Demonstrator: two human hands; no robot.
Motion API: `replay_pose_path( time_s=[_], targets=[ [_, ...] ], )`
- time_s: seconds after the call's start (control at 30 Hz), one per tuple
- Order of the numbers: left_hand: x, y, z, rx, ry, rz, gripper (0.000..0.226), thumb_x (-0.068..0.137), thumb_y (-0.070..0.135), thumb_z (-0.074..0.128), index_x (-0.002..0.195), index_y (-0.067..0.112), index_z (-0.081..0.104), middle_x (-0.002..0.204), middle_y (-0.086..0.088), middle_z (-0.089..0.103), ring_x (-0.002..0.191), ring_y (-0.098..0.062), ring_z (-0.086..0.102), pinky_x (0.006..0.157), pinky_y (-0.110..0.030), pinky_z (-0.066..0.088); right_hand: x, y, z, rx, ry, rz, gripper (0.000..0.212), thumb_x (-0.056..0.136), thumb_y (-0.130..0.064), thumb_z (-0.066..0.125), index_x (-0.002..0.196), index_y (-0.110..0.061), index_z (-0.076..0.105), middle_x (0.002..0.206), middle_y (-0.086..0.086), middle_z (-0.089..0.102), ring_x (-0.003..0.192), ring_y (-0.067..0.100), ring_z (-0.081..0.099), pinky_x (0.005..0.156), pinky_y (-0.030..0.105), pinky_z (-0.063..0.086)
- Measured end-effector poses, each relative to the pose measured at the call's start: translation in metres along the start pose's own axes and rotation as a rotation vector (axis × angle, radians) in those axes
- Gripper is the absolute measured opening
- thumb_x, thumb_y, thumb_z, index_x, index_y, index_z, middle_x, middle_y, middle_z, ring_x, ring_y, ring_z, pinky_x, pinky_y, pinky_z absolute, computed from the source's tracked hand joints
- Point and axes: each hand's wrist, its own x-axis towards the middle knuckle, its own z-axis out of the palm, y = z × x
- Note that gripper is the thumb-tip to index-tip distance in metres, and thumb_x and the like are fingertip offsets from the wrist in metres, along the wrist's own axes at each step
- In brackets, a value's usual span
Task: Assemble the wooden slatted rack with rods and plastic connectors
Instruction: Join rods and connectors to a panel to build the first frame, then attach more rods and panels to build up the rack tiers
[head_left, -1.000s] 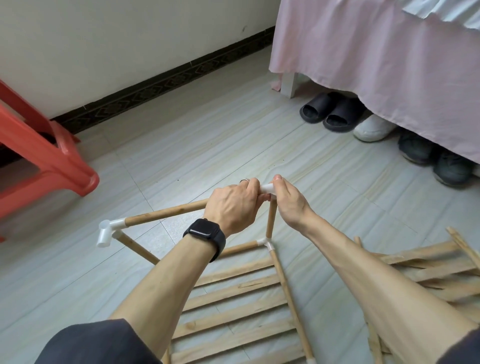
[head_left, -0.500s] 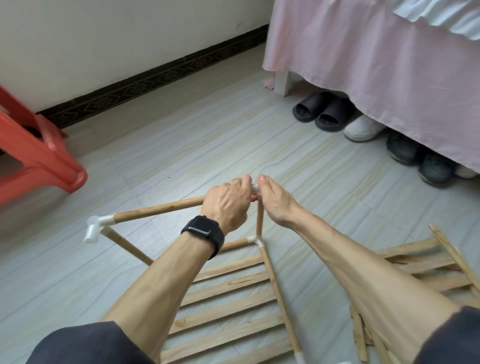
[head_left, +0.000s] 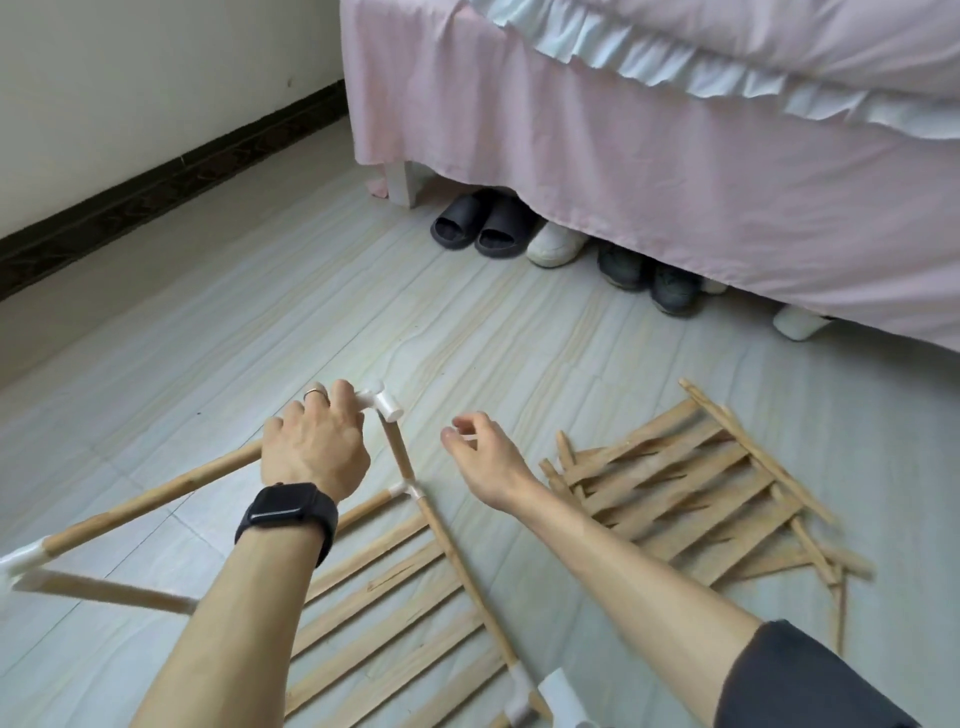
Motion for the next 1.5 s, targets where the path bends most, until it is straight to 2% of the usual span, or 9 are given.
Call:
replay_pose_path(
  time_s=[0.17,0.33,0.57,0.8,1.0,1.13,1.23,1.33,1.5],
  targets=[
    [-0.001,0.004,0.005,0.020,0.032,-0.053,0.019,0.102,0.026,0.040,0.117,0.015,0.043,0.115,-0.010,0.054,0.100,-0.032,0.055,0.081,-0.042,0.036,-0.033,0.114,-0.043,-0.327,0.324,0.321,0.059,0.091,-0.049,0.063,0.132,-0.009,0.049,0.137,0.013,0.053,0.132,0.035,0.048,0.106,0.038,0.038],
    [-0.001,0.004,0.009,0.002,0.063,-0.048,0.024,0.100,0.025,0.046,0.119,0.012,0.044,0.122,-0.014,0.051,0.102,-0.036,0.051,0.081,-0.044,0.033,-0.062,0.176,-0.046,-0.742,0.143,0.447,0.053,0.092,-0.052,0.059,0.125,-0.014,0.044,0.135,0.013,0.051,0.127,0.036,0.052,0.094,0.042,0.045],
    [-0.007,0.002,0.004,-0.061,0.026,-0.007,0.040,0.092,0.033,0.058,0.123,0.010,0.047,0.124,-0.015,0.054,0.108,-0.039,0.050,0.086,-0.048,0.035,-0.051,0.184,-0.051,-0.915,0.178,0.192,0.020,0.100,-0.027,0.053,0.114,-0.014,0.045,0.113,0.014,0.052,0.100,0.040,0.064,0.077,0.046,0.048],
    [0.000,-0.003,-0.014,-0.354,-0.133,-0.047,0.062,0.089,0.052,0.058,0.144,0.027,0.041,0.144,-0.004,0.050,0.135,-0.030,0.038,0.108,-0.044,0.025,-0.042,0.116,-0.071,-0.615,0.507,-0.025,0.018,0.096,-0.015,0.061,0.101,0.000,0.052,0.102,0.021,0.052,0.086,0.044,0.057,0.071,0.046,0.043],
    [-0.017,-0.008,-0.045,-0.617,0.039,0.018,0.061,0.089,0.065,0.051,0.135,0.026,0.055,0.145,-0.006,0.050,0.146,-0.021,0.023,0.113,-0.042,0.026,-0.069,0.026,-0.057,-0.389,0.560,-0.505,0.013,0.098,-0.015,0.061,0.103,-0.008,0.052,0.100,0.000,0.046,0.073,0.011,0.048,0.061,0.013,0.037],
    [-0.055,0.002,-0.116,-0.628,0.032,0.163,0.078,0.084,0.088,0.029,0.126,0.032,0.062,0.135,0.007,0.061,0.138,-0.015,0.040,0.111,-0.043,0.036,-0.107,-0.046,-0.044,-0.380,0.485,-0.767,0.012,0.101,-0.020,0.059,0.105,-0.011,0.052,0.098,-0.003,0.045,0.065,0.010,0.046,0.053,0.012,0.036],
    [-0.091,0.010,-0.172,-1.046,0.091,0.005,0.049,0.092,0.069,0.048,0.114,0.025,0.056,0.106,0.015,0.066,0.112,-0.010,0.059,0.097,-0.034,0.047,-0.141,-0.097,-0.034,-0.385,0.452,-0.932,0.014,0.104,-0.026,0.054,0.105,-0.012,0.052,0.095,-0.001,0.045,0.062,0.011,0.044,0.053,0.013,0.034],
    [-0.122,-0.006,-0.211,-1.304,0.313,-0.223,0.020,0.102,0.042,0.054,0.105,0.023,0.054,0.105,0.005,0.072,0.104,-0.019,0.067,0.092,-0.043,0.055,-0.172,-0.142,-0.024,-0.478,0.411,-1.097,0.024,0.100,-0.034,0.054,0.107,-0.011,0.058,0.094,0.003,0.054,0.067,0.018,0.053,0.055,0.027,0.049],
    [-0.175,-0.044,-0.252,-1.412,0.651,-0.482,0.018,0.107,0.036,0.045,0.116,0.022,0.050,0.099,0.011,0.072,0.101,-0.014,0.067,0.095,-0.046,0.053,-0.211,-0.190,-0.022,-0.552,0.255,-1.172,0.043,0.093,-0.050,0.059,0.120,-0.016,0.061,0.119,0.001,0.058,0.104,0.019,0.057,0.088,0.036,0.054]
  ],
)
